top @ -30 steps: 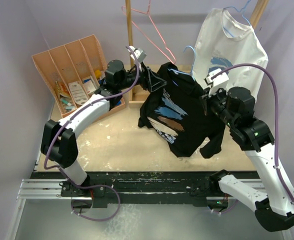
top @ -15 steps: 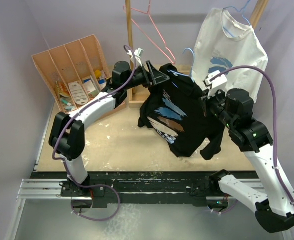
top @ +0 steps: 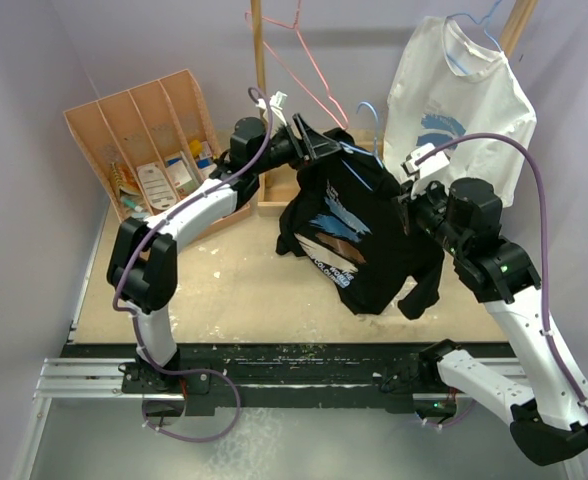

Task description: Place the t-shirt on the hanger

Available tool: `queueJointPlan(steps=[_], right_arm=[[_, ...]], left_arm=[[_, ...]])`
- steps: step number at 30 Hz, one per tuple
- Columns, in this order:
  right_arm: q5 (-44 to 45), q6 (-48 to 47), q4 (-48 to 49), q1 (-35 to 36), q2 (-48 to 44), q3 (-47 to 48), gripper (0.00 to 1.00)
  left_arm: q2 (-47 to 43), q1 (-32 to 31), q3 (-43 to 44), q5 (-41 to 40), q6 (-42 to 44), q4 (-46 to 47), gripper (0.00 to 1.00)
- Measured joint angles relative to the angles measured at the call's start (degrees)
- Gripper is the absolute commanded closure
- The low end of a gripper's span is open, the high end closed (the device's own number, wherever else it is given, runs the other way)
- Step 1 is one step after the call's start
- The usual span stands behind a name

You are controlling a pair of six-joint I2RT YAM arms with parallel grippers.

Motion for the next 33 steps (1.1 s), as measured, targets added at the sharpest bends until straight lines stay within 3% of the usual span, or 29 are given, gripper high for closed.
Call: queueJointPlan(steps=[10, 21, 33], right_arm=[[-0.5, -0.4, 0.3, 0.0, 0.0, -0.4, 1.0], [1.2, -1.6, 2.0, 0.0, 1.5, -1.7, 1.0], [7.7, -1.9, 6.4, 0.0, 2.5, -5.1, 1.0]], left_arm=[[2.2, 0.0, 2.4, -0.3, -0.8, -1.3, 1.0], [1.7, -0.1, 2.3, 0.2, -1.0, -2.8, 1.0], [-6.5, -1.4, -2.4, 1.8, 0.5, -5.6, 1.0]])
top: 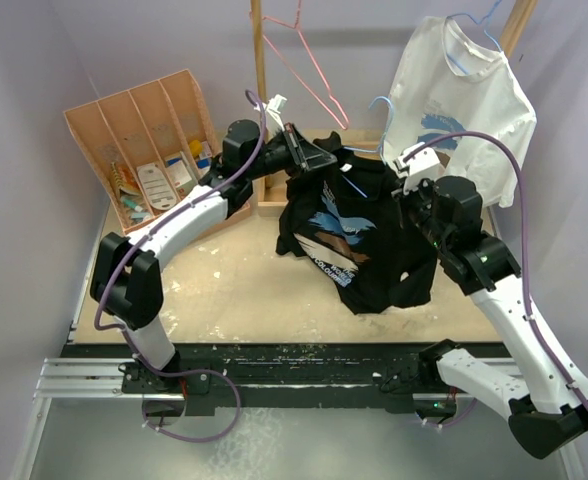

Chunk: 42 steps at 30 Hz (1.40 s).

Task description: Place the t-shirt on the hanger

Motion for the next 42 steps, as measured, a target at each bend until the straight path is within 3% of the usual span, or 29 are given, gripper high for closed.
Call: queueJointPlan(steps=[11, 17, 20, 29, 42], right_arm=[[3.6, 0.0, 0.9, 0.0, -1.0, -1.8, 1.0], [0.5, -0.1, 2.1, 0.0, -3.2, -3.4, 1.0], [-2.1, -0.3, 2.6, 0.0, -6.7, -4.0, 1.0], [-5.7, -1.5, 6.2, 0.0, -18.5, -5.9, 1.0], [-9.6, -2.0, 6.9, 0.0, -18.9, -9.1, 1.0]], left_arm=[[-2.7, -1.8, -4.3, 0.9, 0.0, -1.7, 1.0], [-3.3, -1.8, -4.7, 0.4, 1.6, -2.1, 0.99], [-3.3, -1.8, -4.7, -0.2, 3.3, -2.3, 0.81], [-3.3, -1.8, -4.7, -0.8, 7.5, -3.5, 0.46], [-12.8, -0.2, -4.1, 2.4, 18.2, -12.5, 0.34]])
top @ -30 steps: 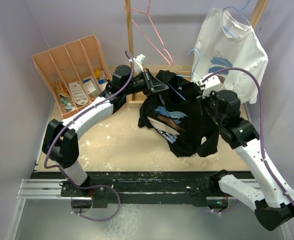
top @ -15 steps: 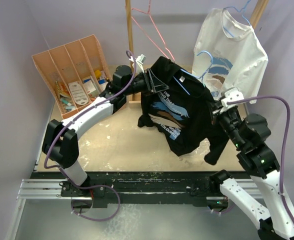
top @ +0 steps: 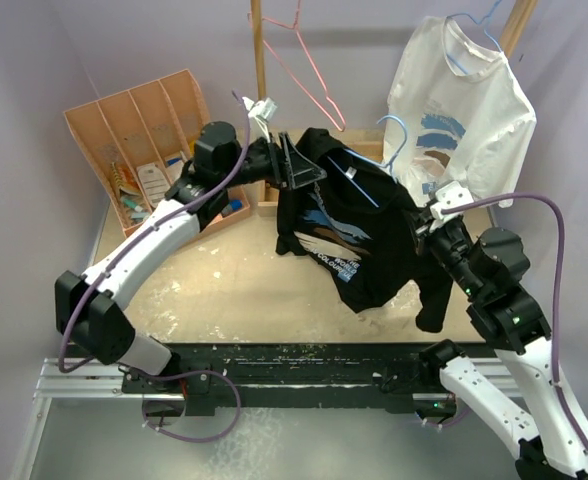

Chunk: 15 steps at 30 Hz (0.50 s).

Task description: Place the t-shirt on the hanger

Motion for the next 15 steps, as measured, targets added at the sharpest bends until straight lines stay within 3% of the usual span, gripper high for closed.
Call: queueJointPlan(steps=[4, 10, 15], right_arm=[[-0.6, 0.0, -0.2, 0.0, 1.0, -0.4, 1.0], [-3.0, -0.2, -0.4, 0.0, 2.2, -0.4, 1.0], [-6.4, -0.9, -1.7, 0.0, 2.3, 0.4, 1.0]], left_arm=[[-3.7, 0.1, 2.7, 3.5, 6.8, -4.1, 0.34], [-7.8, 0.3, 6.7, 5.7, 24.0, -12.9, 0.32], [-10.1, 5.9, 6.8, 6.4, 36.1, -16.0, 0.33]])
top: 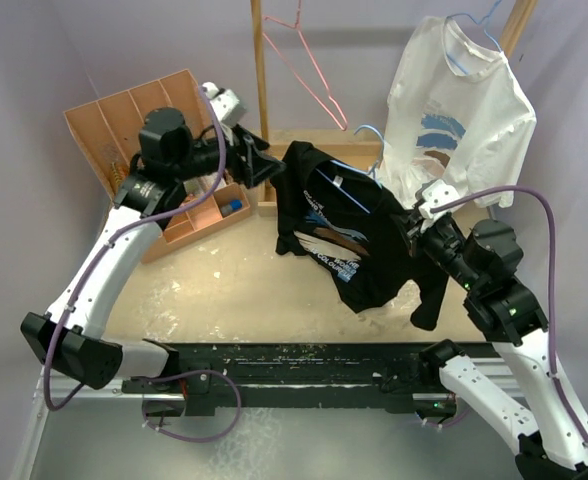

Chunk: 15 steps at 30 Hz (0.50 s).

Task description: Place the t-shirt on the hanger

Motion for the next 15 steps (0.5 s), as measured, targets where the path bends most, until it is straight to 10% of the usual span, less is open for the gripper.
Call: queueJointPlan(steps=[15], right_arm=[[-2.7, -0.4, -2.6, 0.0, -0.1, 3.0, 1.0]], left_arm=[[10.0, 9.0, -13.9, 0.0, -3.9, 15.0, 0.41]])
